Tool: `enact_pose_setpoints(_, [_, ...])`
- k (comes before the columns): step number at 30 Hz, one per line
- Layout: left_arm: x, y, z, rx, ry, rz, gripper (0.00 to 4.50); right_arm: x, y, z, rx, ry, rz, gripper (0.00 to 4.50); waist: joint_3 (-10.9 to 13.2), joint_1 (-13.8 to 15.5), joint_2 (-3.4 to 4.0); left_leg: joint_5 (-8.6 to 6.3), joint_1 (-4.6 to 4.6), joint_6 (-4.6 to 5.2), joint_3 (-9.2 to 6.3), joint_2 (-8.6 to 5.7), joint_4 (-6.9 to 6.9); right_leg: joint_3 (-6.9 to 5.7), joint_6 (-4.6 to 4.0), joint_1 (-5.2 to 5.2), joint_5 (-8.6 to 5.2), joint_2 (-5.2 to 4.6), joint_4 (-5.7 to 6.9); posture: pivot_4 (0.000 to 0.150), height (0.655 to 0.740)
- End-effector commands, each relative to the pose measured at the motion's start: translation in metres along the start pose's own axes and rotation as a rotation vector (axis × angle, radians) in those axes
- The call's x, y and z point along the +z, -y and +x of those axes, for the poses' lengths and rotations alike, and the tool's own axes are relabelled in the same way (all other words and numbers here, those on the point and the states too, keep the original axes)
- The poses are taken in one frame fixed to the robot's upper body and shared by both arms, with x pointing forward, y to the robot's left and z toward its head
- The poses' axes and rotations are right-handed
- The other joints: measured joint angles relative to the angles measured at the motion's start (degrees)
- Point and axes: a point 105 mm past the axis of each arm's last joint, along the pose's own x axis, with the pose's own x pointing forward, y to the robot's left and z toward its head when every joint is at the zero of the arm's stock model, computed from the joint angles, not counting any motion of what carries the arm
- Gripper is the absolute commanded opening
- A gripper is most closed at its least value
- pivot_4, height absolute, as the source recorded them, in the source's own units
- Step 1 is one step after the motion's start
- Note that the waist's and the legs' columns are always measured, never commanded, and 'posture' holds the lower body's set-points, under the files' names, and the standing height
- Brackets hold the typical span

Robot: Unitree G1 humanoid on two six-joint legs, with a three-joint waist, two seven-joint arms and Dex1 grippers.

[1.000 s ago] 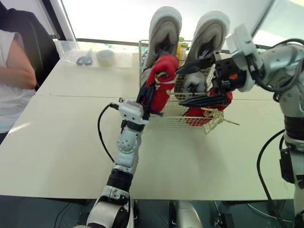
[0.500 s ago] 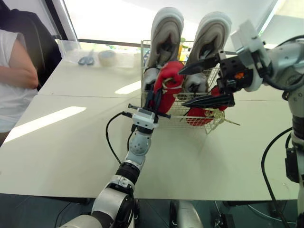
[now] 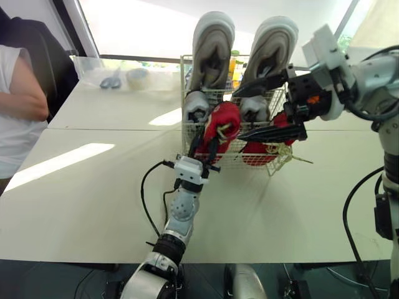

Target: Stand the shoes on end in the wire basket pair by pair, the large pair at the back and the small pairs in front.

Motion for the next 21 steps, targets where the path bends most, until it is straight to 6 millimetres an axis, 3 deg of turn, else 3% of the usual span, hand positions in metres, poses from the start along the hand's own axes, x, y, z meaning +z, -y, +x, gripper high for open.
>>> enact_pose_setpoints(1, [-0.008, -0.015, -0.015, 0.076, -0.082, -0.03, 3.59, 0.008, 0.001, -0.002, -0.019, 0.011, -0.053, 4.5, 0.0, 0.0, 0.0, 0.0, 0.0, 0.0, 0.0, -0.01, 0.07, 0.0, 0.0, 0.0, 0.0, 0.02, 0.06, 0.15, 0.74])
enact_pose_setpoints(3, [-0.003, -0.023, -0.015, 0.086, -0.069, -0.003, 4.44, 0.007, 0.002, -0.001, -0.02, 0.013, -0.059, 4.5, 0.0, -0.2, 0.01, 0.0, 0.0, -0.01, -0.01, 0.02, 0.12, 0.0, -0.01, 0.0, 0.01, 0.05, 0.09, 0.15, 0.74])
enact_pose_setpoints(7, [0.01, -0.033, -0.011, 0.073, -0.03, 0.044, 4.44, 0.007, 0.004, 0.0, -0.022, 0.022, -0.069, 4.5, 0.0, -0.4, 0.02, -0.01, 0.0, -0.01, -0.01, 0.04, 0.12, 0.0, -0.02, -0.02, 0.02, 0.06, 0.09, 0.15, 0.74])
enact_pose_setpoints(15, [0.028, -0.024, 0.003, -0.172, -0.018, 0.181, 4.44, 0.005, 0.008, 0.002, -0.026, 0.026, -0.089, 4.5, 0.0, -0.1, 0.01, -0.01, -0.09, -0.01, 0.02, 0.03, 0.12, 0.0, -0.02, -0.12, 0.02, 0.05, 0.08, 0.15, 0.74])
enact_pose_setpoints(21, [0.04, -0.03, 0.012, -0.296, -0.045, 0.243, 4.44, 0.005, 0.01, 0.005, -0.027, 0.036, -0.103, 4.5, 0.0, 0.0, 0.02, -0.01, -0.11, -0.02, 0.04, 0.02, 0.12, 0.01, -0.02, -0.19, 0.02, 0.03, 0.07, 0.15, 0.74])
